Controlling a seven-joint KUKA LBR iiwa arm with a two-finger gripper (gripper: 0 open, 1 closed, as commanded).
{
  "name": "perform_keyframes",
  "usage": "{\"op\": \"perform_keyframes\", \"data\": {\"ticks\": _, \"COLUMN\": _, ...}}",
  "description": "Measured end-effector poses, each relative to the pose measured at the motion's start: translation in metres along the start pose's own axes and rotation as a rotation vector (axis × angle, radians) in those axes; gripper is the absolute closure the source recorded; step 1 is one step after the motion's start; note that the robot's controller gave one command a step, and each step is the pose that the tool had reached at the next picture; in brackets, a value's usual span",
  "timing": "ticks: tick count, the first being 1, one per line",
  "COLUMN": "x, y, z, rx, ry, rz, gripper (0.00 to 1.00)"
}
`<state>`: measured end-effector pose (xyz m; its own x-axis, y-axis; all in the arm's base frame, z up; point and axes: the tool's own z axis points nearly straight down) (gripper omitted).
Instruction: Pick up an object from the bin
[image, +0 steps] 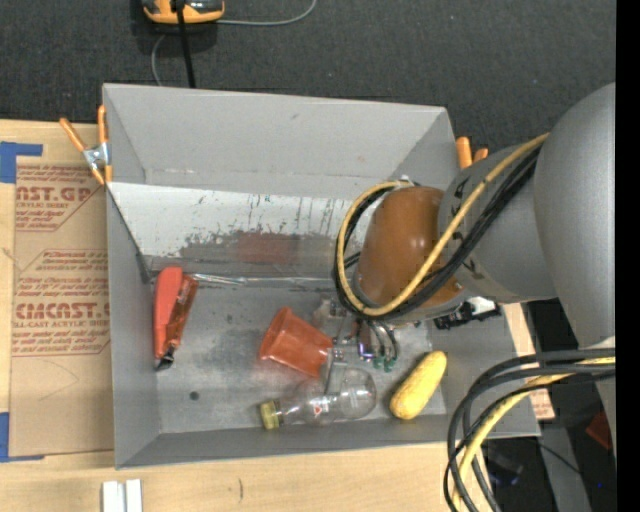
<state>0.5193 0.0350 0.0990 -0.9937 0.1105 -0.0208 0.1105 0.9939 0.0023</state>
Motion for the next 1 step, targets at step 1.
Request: {"op": "perform_keyframes", "data": {"ticks": 1, "x": -0.0054, "y": 0.0092, "z": 0.0149, "rx": -0.006, "ry": -0.035, "rz": 0.090, "gripper": 0.00}}
